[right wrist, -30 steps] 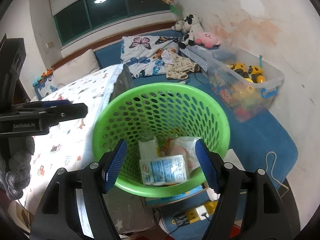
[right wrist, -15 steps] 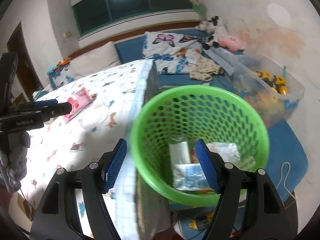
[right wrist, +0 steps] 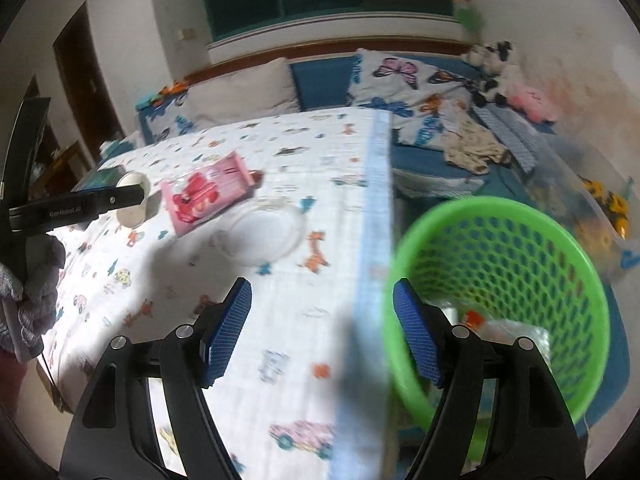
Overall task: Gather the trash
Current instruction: 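Move both open tools back over the bed toward the remaining items, then grasp the pink wafer packet with the left tool while the right tool grasps the clear plastic lid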
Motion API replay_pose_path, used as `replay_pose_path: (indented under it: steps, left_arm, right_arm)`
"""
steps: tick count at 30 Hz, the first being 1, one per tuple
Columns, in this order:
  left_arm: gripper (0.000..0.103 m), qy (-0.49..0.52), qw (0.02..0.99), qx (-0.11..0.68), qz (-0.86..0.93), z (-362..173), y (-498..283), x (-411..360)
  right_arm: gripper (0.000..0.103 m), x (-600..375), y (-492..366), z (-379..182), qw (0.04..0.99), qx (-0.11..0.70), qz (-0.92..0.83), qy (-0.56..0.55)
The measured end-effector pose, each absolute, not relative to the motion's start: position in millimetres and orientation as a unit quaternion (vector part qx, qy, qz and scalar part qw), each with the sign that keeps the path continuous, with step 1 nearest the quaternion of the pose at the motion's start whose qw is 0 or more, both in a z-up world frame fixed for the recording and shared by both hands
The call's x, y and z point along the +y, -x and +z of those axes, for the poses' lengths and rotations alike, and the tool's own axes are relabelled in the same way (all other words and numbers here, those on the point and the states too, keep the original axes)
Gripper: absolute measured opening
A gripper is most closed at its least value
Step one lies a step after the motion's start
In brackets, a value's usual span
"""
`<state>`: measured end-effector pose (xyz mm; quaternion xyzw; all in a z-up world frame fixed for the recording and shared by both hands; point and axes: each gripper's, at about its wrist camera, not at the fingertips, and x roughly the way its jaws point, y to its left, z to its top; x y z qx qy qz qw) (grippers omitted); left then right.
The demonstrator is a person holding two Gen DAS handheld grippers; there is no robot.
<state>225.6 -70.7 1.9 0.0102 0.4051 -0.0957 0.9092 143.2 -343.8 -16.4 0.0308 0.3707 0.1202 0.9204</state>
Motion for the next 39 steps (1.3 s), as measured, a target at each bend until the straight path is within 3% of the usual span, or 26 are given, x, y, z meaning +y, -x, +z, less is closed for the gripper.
replay_pose_path:
  steps: [8, 35, 39]
  left_arm:
    - [0.071, 0.002, 0.911, 0.403, -0.085, -0.8, -234.7, -42.8]
    - [0.071, 0.019, 0.897, 0.428, -0.105, -41.2, -289.0, -34.7]
    - [0.066, 0.015, 0.897, 0.427, -0.115, -43.6, -294.8, -39.0]
  right_arm:
    - [0.085, -296.9, -181.3, -24.5, 0.908, 0.385, 0.164, -0.006]
    - [0.092, -249.3, -256.8, -82.4, 0.881, 0.441, 0.17, 0.038]
    - [0.091, -249.6, -256.9, -82.5, 0.882, 0.438, 0.168, 0.039]
